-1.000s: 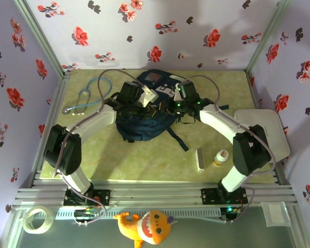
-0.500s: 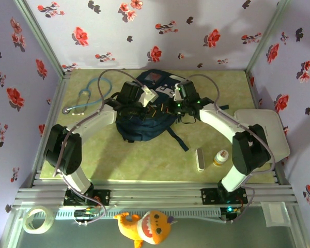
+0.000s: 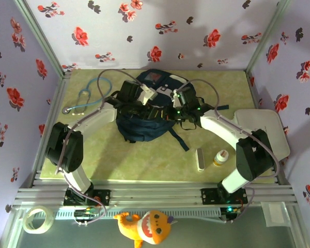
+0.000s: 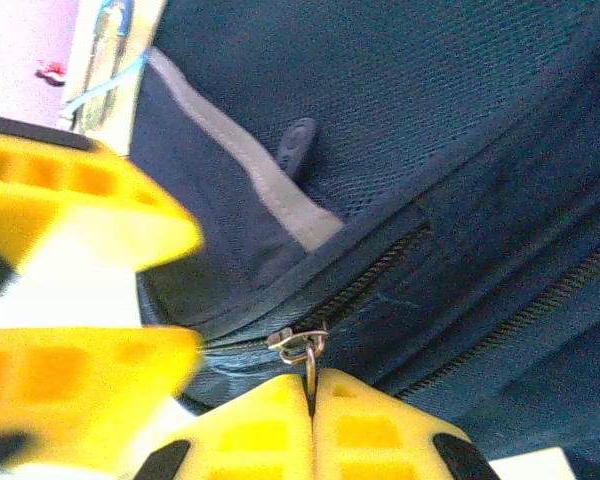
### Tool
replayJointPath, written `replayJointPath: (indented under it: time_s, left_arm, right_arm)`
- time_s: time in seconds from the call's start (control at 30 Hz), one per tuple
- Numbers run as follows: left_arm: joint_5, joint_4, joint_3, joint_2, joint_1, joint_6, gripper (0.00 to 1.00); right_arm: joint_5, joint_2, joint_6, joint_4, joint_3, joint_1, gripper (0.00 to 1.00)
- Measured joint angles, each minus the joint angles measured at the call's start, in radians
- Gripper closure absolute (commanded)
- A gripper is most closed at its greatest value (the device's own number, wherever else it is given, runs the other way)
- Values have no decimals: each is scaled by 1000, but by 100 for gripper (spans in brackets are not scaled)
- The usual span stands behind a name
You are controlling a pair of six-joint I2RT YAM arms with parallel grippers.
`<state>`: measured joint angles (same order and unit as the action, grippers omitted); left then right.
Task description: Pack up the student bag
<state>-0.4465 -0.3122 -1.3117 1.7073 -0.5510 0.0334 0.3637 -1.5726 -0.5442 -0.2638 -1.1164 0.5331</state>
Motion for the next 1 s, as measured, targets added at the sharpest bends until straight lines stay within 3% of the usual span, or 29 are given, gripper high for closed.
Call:
replayJointPath:
  time_s: [0.1, 0.27, 0.57, 0.73, 0.9, 1.0]
  left_arm:
    - [-2, -15, 19, -47, 71, -9, 32]
    - [89, -27, 10, -58, 177, -104, 30]
    - [211, -205, -362, 311, 254, -260, 33]
    - [207, -315, -518, 455, 251, -278, 50]
    - [173, -356, -558, 480, 243, -282, 70]
    - [153, -362, -563, 480, 245, -285, 88]
  right_arm:
    - [-3, 0, 22, -18, 6, -29, 100]
    - [-43, -8, 74, -40, 5, -51, 100]
    - [-111, -61, 172, -74, -29, -85, 100]
    - [-125, -68, 194, -79, -42, -95, 100]
    - [-127, -76, 197, -80, -42, -95, 100]
    - [-134, -88, 202, -92, -51, -95, 100]
